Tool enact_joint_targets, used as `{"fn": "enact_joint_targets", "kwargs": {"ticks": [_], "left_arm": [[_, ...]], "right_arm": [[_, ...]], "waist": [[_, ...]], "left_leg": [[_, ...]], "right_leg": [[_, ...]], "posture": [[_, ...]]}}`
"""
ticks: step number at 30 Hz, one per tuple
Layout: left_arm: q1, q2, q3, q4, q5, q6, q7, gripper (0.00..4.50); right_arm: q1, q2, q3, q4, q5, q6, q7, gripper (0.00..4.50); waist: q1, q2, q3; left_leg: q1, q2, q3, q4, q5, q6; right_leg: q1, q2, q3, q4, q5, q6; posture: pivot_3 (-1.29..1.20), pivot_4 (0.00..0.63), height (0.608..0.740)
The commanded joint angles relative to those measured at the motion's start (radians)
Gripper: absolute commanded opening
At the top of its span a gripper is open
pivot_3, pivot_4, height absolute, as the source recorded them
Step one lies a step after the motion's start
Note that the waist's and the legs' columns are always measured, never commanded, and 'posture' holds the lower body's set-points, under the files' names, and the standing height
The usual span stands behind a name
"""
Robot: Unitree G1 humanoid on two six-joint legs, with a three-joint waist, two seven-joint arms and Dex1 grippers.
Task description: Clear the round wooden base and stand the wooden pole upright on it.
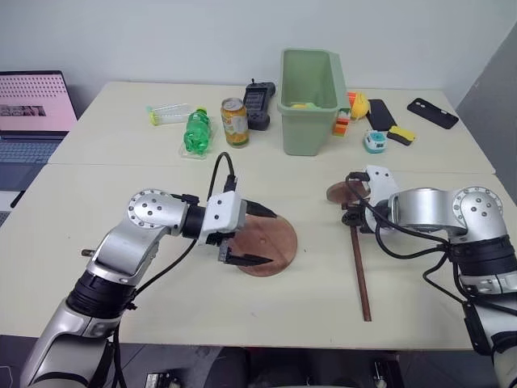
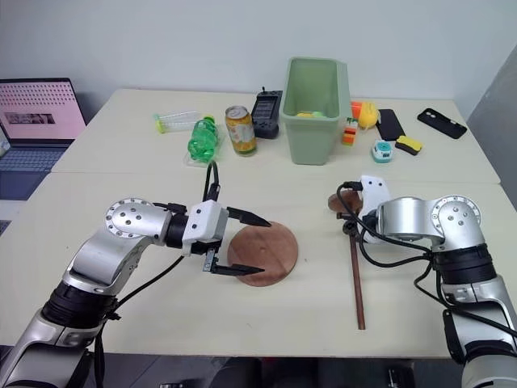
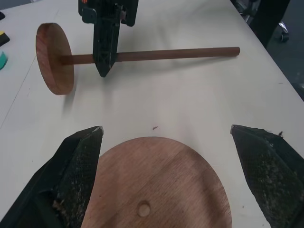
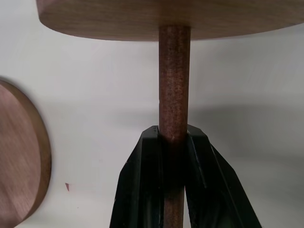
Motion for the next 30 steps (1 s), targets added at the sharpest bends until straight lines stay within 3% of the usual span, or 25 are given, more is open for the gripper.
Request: {"fn": "enact_joint_targets", "kwargs": {"ticks": [1, 4, 8, 15, 23, 30], "left_arm": [[0.034, 0.070, 0.115, -0.006, -0.023, 0.030, 0.028, 4.50], [0.099, 0.124, 0.169, -0.028, -0.025, 0.048, 0.033, 4.50], [0.189, 0.185, 0.245, -0.080, -0.047, 0.086, 0.043, 4.50], [0.366, 0.285, 0.386, -0.152, -0.066, 0.131, 0.048, 4.50], [0.422, 0.299, 0.415, -0.205, -0.085, 0.175, 0.069, 4.50], [0.441, 0.318, 0.425, -0.206, -0.093, 0.180, 0.064, 4.50]], "right_arm": [[-0.151, 0.021, -0.081, -0.163, -0.128, -0.089, 0.244, 0.22], [-0.164, 0.063, -0.113, -0.262, -0.285, -0.177, 0.526, 0.22], [-0.158, 0.059, -0.052, -0.431, -0.507, -0.241, 0.876, 0.22], [-0.104, 0.135, 0.039, -0.524, -0.916, -0.589, 1.379, 0.22], [0.035, 0.291, 0.157, -0.485, -1.176, -0.808, 1.598, 0.22], [0.094, 0.351, 0.186, -0.450, -1.298, -0.874, 1.669, 0.22]], "waist": [[-0.014, 0.002, 0.001], [-0.021, 0.002, 0.000], [-0.022, 0.003, 0.001], [-0.021, 0.003, 0.001], [-0.020, 0.003, 0.001], [-0.022, 0.003, 0.000]], "left_leg": [[0.000, 0.000, 0.000, 0.000, 0.000, 0.000], [-0.002, 0.002, -0.001, -0.002, 0.000, 0.000], [-0.008, 0.003, -0.002, -0.003, 0.000, 0.000], [-0.012, 0.001, -0.001, 0.001, 0.000, 0.000], [-0.012, 0.001, -0.001, 0.002, 0.000, -0.001], [-0.011, 0.001, -0.001, 0.003, 0.000, -0.001]], "right_leg": [[-0.002, 0.000, 0.000, 0.001, 0.000, 0.000], [-0.005, 0.000, -0.001, 0.002, 0.000, 0.000], [-0.011, 0.001, -0.001, 0.001, 0.000, 0.000], [-0.015, -0.001, -0.001, 0.003, 0.000, 0.000], [-0.014, -0.002, -0.001, 0.005, 0.000, 0.000], [-0.014, -0.001, -0.001, 0.006, 0.000, 0.000]], "posture": [[0.00, 0.150, 0.740], [0.00, 0.150, 0.740], [0.00, 0.150, 0.740], [0.00, 0.150, 0.740], [0.00, 0.150, 0.740], [0.00, 0.150, 0.740]]}}
